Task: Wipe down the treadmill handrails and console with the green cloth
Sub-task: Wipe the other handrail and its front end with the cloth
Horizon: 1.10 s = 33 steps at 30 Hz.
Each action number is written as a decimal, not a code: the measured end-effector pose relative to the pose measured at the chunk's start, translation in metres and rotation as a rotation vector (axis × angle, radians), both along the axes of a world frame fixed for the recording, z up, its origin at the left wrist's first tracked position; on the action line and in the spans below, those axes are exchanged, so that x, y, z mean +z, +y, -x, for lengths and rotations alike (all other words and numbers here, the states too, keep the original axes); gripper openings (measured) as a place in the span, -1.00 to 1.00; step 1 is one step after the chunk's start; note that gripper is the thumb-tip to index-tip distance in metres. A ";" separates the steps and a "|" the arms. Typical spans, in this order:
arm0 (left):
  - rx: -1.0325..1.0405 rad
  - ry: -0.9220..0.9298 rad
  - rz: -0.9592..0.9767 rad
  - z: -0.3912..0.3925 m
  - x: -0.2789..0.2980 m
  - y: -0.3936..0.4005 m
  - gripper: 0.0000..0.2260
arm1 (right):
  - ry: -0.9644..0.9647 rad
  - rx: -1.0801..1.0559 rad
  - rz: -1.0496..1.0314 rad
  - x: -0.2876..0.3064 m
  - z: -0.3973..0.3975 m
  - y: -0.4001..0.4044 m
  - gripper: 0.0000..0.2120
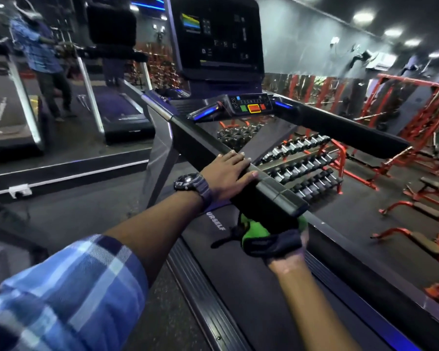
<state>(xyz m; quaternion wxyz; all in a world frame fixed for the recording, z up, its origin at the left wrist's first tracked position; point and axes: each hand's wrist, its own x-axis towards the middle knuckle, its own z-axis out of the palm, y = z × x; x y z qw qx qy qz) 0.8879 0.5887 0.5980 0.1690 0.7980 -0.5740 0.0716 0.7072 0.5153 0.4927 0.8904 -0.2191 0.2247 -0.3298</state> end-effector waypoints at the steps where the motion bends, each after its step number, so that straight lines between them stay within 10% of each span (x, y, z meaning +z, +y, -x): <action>1: 0.009 0.000 -0.004 0.003 0.000 0.000 -0.32 | 0.023 -0.033 0.019 0.015 0.002 0.001 -0.52; 3: 0.033 0.002 -0.014 0.009 0.003 0.000 -0.40 | 0.168 -0.072 0.125 0.041 0.010 -0.004 -0.37; 6: 0.060 0.010 -0.028 0.020 0.008 0.001 -0.46 | 0.163 -0.050 0.244 0.059 0.018 -0.020 -0.70; 14: 0.205 0.091 0.066 0.060 0.007 -0.008 -0.42 | 0.431 0.475 1.246 0.136 -0.028 -0.075 -0.87; 25: 0.330 0.081 0.008 0.112 0.007 0.008 -0.58 | 0.654 0.382 2.157 0.130 0.046 -0.070 -0.36; 33: 0.405 0.152 0.108 0.122 0.010 0.015 -0.48 | 0.729 0.317 1.883 0.149 -0.007 -0.050 -0.73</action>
